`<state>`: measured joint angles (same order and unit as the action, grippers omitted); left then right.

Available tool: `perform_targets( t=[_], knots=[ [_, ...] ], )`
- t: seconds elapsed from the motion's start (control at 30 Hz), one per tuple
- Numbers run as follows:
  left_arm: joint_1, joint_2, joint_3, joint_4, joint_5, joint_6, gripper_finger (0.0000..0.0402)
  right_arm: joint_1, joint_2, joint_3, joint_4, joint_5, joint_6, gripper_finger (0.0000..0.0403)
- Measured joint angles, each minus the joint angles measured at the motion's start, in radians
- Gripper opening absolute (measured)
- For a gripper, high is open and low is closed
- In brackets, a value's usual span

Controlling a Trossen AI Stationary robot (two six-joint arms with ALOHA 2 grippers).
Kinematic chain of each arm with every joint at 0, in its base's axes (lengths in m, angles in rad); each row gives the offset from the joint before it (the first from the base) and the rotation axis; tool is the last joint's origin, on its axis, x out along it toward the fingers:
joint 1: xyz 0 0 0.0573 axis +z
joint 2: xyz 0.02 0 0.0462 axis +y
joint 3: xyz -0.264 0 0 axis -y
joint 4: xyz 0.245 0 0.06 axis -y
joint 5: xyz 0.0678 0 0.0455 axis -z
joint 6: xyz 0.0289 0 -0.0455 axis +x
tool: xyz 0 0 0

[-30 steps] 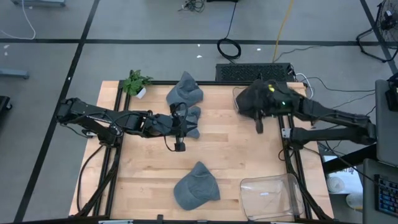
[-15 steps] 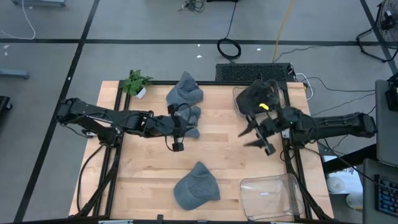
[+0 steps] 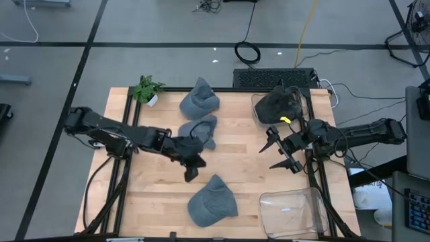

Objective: Pick & Place hat
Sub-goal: Put the bottom gray cap into the bottom transparent bin

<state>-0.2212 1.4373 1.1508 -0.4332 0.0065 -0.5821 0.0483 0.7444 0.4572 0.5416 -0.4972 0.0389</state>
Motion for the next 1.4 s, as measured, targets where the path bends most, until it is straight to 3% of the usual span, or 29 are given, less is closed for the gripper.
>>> perform_targets(
  t=[0.2, 0.4, 0.57, 0.73, 0.87, 0.97, 1.2, 1.4],
  knots=[
    [-0.054, 0.112, -0.086, 0.025, 0.028, -0.130, 0.0047, 0.000, 0.000, 0.000, -0.002, -0.001, -0.019, 0.0277],
    [-0.152, 0.251, -0.059, 0.132, 0.196, -0.070, 0.0047, 0.000, 0.000, 0.000, -0.007, -0.001, -0.024, 0.0278],
    [-0.215, 0.295, -0.056, 0.277, 0.189, 0.034, 0.0047, 0.000, 0.003, 0.000, -0.018, -0.001, -0.024, 0.0275],
    [-0.245, 0.334, -0.055, 0.310, 0.070, 0.105, 0.0045, 0.000, 0.007, 0.000, -0.024, 0.003, -0.023, 0.0274],
    [-0.279, 0.410, -0.057, 0.408, 0.120, 0.197, 0.0013, 0.000, 0.010, 0.000, -0.022, 0.014, -0.022, 0.0274],
    [-0.298, 0.462, -0.042, 0.471, 0.136, 0.180, 0.0009, -0.001, 0.008, 0.001, -0.028, 0.048, -0.015, 0.0273],
    [-0.296, 0.497, -0.042, 0.351, 0.141, 0.037, 0.0005, -0.001, 0.018, 0.001, -0.029, 0.056, -0.018, 0.0270],
    [-0.294, 0.448, -0.043, 0.189, 0.152, 0.056, 0.0009, -0.002, 0.022, 0.001, -0.033, 0.056, -0.017, 0.0270]
  ],
)
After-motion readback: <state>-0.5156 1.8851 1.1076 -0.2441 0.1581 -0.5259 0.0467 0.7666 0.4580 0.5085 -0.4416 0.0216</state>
